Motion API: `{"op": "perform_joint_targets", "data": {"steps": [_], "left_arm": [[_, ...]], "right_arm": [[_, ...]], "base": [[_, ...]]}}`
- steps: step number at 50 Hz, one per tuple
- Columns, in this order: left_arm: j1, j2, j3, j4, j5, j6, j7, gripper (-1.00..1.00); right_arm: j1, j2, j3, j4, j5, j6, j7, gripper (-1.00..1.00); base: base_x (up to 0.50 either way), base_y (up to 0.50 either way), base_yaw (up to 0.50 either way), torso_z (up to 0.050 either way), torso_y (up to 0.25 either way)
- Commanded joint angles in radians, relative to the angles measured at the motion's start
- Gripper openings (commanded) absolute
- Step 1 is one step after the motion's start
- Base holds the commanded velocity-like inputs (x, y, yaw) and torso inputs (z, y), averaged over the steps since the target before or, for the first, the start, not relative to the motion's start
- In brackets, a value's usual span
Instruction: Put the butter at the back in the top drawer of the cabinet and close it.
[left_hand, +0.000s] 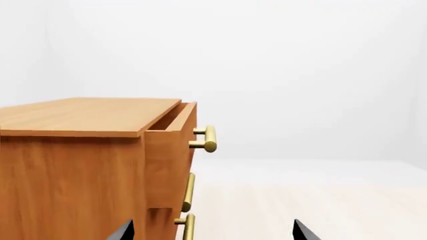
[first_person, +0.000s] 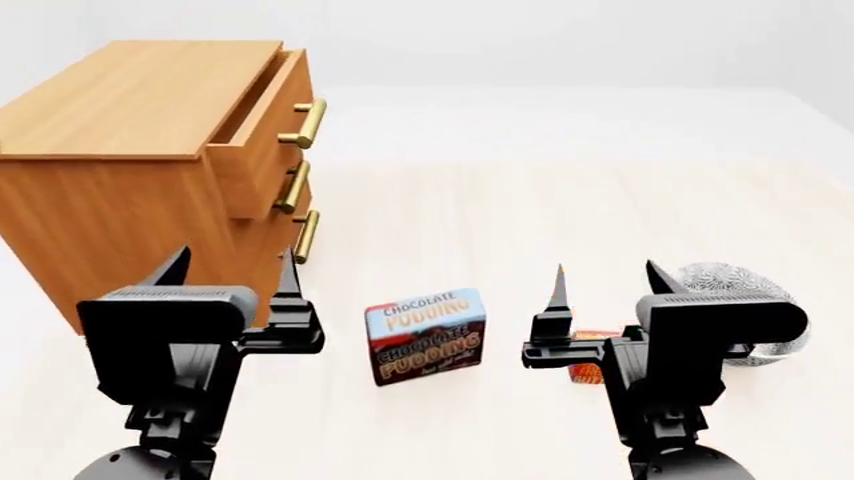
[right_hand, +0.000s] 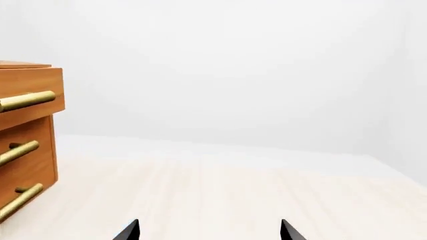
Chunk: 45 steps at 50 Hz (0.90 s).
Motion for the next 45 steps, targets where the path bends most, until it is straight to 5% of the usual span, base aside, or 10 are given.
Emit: {"op": "perform_joint_targets", "data": {"steps": [1,15,32,40,45], "left_arm": [[0.008,-0.006,-0.002,0.014,-0.009,0.006,-0.003,1.00],[0.008,-0.012,-0.004,0.029,-0.023,-0.006,-0.015,1.00],[0.017,-0.031,-0.026,0.104,-0.078,-0.065,-0.024,1.00],[-0.044,-0.043,-0.120,0.235,-0.209,-0.245,-0.070,1.00],[-0.145,-0.090,-0.205,0.294,-0.430,-0.386,-0.200,1.00]], "right_arm": [[-0.005,0.004,-0.002,-0.007,0.008,-0.003,0.004,1.00],[-0.011,0.006,0.005,-0.017,0.018,-0.003,0.015,1.00],[-0.027,0.013,0.012,-0.040,0.026,-0.011,0.029,1.00],[-0.026,0.016,0.023,-0.034,0.037,-0.007,0.031,1.00],[-0.026,0.016,0.028,-0.029,0.045,-0.008,0.031,1.00]], "base": [[0.50,0.00,0.00,0.000,0.000],[0.48,0.00,0.00,0.000,0.001],[0.01,0.00,0.00,0.000,0.000],[0.00,0.00,0.00,0.000,0.001],[0.00,0.00,0.00,0.000,0.000]]}}
